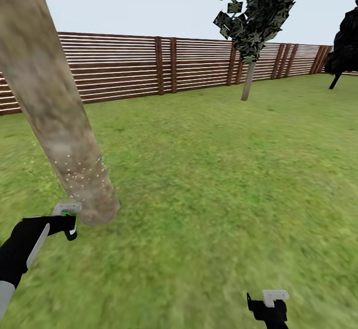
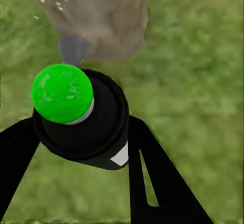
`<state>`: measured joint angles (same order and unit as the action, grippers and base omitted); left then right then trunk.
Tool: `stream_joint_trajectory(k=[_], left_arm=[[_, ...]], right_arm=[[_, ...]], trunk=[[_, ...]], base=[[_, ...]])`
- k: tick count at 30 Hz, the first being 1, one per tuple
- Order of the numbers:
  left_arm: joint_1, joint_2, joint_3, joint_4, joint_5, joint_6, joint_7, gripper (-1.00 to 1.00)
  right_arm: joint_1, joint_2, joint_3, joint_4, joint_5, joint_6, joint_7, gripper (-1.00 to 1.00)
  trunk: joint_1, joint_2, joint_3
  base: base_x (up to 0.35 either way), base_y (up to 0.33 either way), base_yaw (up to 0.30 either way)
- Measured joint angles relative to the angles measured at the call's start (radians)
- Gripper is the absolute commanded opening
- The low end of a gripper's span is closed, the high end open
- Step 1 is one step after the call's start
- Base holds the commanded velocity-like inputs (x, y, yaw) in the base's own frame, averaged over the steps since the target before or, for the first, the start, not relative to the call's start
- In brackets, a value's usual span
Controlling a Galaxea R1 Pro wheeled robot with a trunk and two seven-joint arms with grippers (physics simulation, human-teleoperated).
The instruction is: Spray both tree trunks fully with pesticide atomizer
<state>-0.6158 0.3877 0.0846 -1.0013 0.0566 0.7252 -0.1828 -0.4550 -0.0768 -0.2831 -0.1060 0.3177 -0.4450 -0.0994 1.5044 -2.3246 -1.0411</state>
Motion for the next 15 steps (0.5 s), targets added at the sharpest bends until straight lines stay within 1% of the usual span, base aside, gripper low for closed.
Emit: stream_joint_trajectory(k=[3, 6, 8, 9, 11, 12, 14, 15], left_arm=[[0.000, -0.001, 0.000, 0.028, 0.000, 0.000, 0.003, -1.00], [0.000, -0.001, 0.001, 0.055, 0.000, -0.002, 0.005, -1.00], [-0.001, -0.001, 0.001, 0.057, 0.002, -0.044, 0.007, -1.00], [-0.001, -0.002, 0.001, 0.058, 0.002, -0.060, 0.016, -1.00], [0.000, -0.005, 0.001, 0.060, 0.003, -0.070, 0.056, -1.00], [0.000, -0.008, 0.001, 0.063, 0.005, -0.072, 0.066, -1.00], [0.000, -0.011, 0.001, 0.070, 0.005, -0.073, 0.074, -1.00], [-0.001, -0.017, 0.001, 0.074, 0.007, -0.073, 0.076, -1.00]], right_arm=[[0.000, 0.000, 0.000, 0.000, 0.000, 0.000, 0.000, 1.00], [0.000, 0.000, -0.001, -0.001, 0.000, 0.000, 0.000, 1.00], [0.000, 0.000, -0.001, -0.001, 0.000, 0.000, 0.000, 1.00], [0.000, 0.000, -0.001, -0.001, 0.000, 0.000, 0.000, 1.00], [0.000, 0.000, -0.002, -0.001, 0.000, 0.000, 0.000, 1.00], [0.000, 0.000, -0.002, -0.001, 0.000, 0.000, 0.000, 1.00], [0.000, 0.000, -0.001, -0.001, 0.000, 0.000, 0.000, 1.00], [0.000, 0.000, 0.000, -0.001, 0.000, 0.000, 0.000, 1.00]], trunk=[[0.000, 0.000, 0.000], [0.000, 0.000, 0.000], [0.000, 0.000, 0.000], [0.000, 0.000, 0.000], [0.000, 0.000, 0.000], [0.000, 0.000, 0.000], [0.000, 0.000, 0.000], [0.000, 0.000, 0.000]], base=[[0.000, -0.274, 0.237], [0.000, -0.274, 0.025], [0.049, -0.274, 0.002], [0.105, -0.273, 0.000], [0.137, -0.269, 0.000], [0.150, -0.265, 0.000], [0.156, -0.263, 0.000], [0.167, -0.254, 0.000]])
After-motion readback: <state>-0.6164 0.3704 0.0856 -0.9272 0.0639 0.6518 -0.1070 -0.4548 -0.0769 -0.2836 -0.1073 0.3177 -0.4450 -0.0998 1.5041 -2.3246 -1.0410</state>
